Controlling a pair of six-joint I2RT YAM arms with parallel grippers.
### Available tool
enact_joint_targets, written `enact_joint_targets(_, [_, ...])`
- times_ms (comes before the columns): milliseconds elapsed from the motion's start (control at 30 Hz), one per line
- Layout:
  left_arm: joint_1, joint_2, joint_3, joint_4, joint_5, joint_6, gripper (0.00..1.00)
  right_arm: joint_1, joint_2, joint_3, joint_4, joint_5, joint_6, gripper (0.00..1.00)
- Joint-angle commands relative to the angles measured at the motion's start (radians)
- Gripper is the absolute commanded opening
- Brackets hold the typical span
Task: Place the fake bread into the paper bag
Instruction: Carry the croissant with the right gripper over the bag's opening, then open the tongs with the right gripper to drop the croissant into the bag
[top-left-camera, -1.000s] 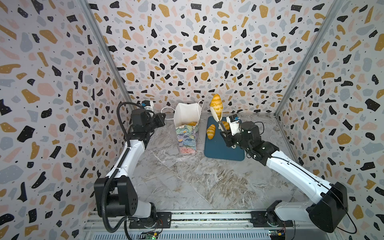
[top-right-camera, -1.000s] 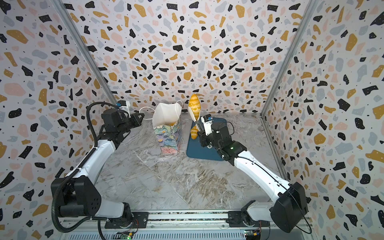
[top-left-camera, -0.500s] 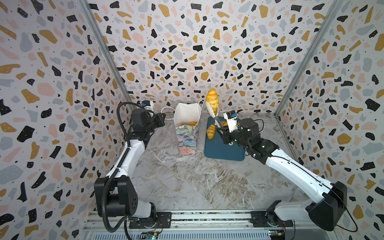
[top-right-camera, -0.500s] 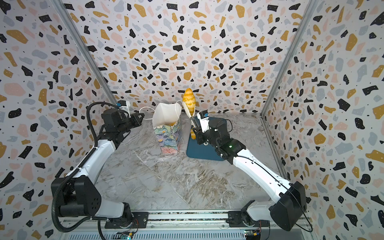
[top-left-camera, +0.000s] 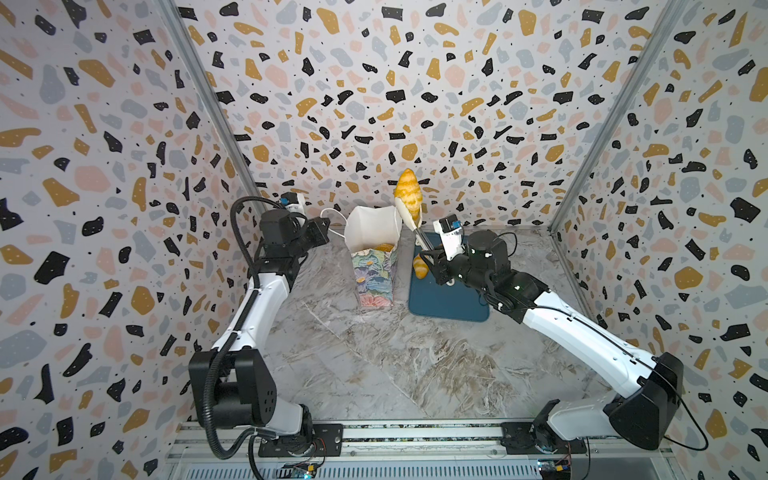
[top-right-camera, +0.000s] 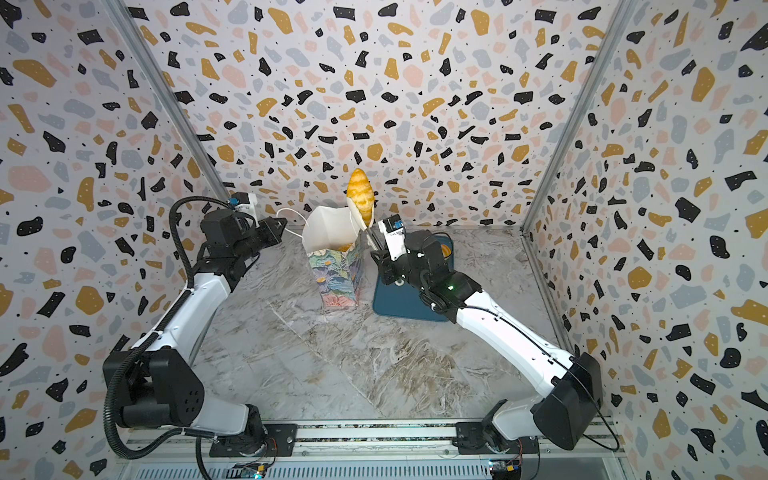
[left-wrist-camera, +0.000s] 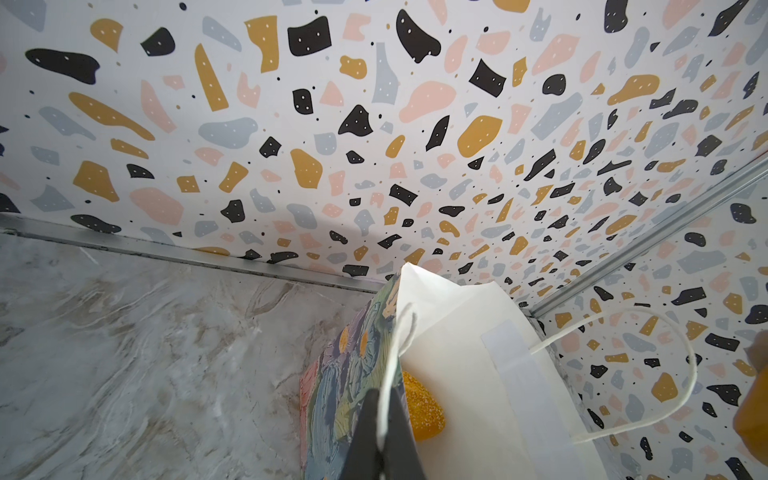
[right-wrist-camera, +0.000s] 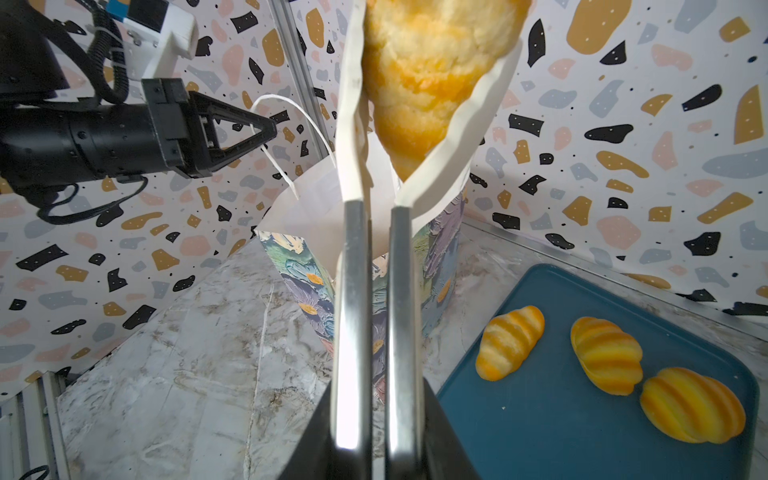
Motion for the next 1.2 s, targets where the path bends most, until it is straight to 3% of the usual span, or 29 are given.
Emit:
enact_joint_targets(0, [-0.005,0.013,0.031,0.054,0.01,-0.028,0.0,0.023,0.01,0.07,0.059,0.001,-0.02,0.2])
enact_joint_targets(400, [-0.005,0.043,0.032,0.108,0.027,-0.067,0.0,0.088,0.091,0.174,0.048,0.014,-0.048,0.22])
enact_joint_targets(800, [-0.005,0.033,0.003,0.1,0.03,-0.027,0.0,0.133,0.209,0.29,-0.016,0.046,-0.075,0.22])
enact_joint_targets(1167, [-0.003,-0.017,-0.05,0.105,0.014,-0.016,0.0,0.139,0.259,0.3,-0.054,0.046,-0.071,0.26])
